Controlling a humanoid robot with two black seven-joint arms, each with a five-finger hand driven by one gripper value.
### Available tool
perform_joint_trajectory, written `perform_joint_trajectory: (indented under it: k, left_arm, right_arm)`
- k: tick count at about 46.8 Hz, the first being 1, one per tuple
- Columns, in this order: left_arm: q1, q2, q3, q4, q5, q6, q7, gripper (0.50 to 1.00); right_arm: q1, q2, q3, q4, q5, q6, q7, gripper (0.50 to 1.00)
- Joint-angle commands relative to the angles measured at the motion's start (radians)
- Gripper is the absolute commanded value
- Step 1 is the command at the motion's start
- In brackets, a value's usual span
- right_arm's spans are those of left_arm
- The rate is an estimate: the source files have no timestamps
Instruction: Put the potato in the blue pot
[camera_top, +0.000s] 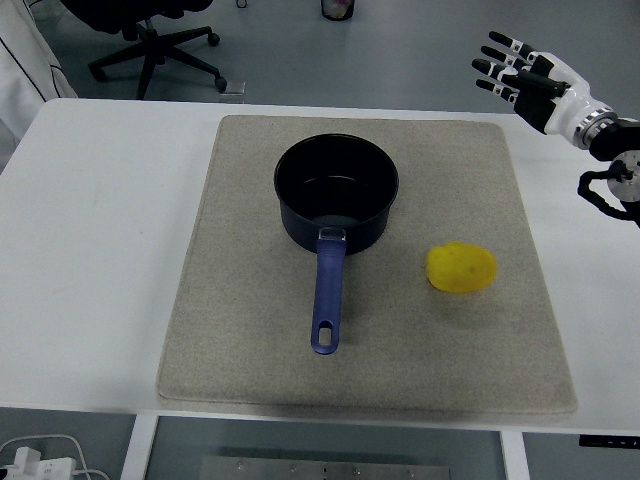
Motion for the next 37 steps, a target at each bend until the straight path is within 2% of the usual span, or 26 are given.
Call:
perform_joint_trajectory:
  k: [1, 18, 37]
  left_arm:
    - [0.0, 0.0, 0.0, 0.0, 0.0, 0.0, 0.0, 0.996]
    - [0.0, 0.0, 0.0, 0.0, 0.001, 0.0, 0.0, 0.996]
    - [0.0, 0.0, 0.0, 0.0, 0.0, 0.0, 0.0, 0.996]
  right_arm:
    - [0.007, 0.0, -0.001, 0.0, -0.021, 0.004, -0.002, 0.93]
    - [0.04, 0.011, -0.007, 0.009, -0.085, 0.021, -0.003, 0.93]
    - [0.035, -0.009, -0.012, 0.118, -0.252, 0.045, -0.002, 0.928]
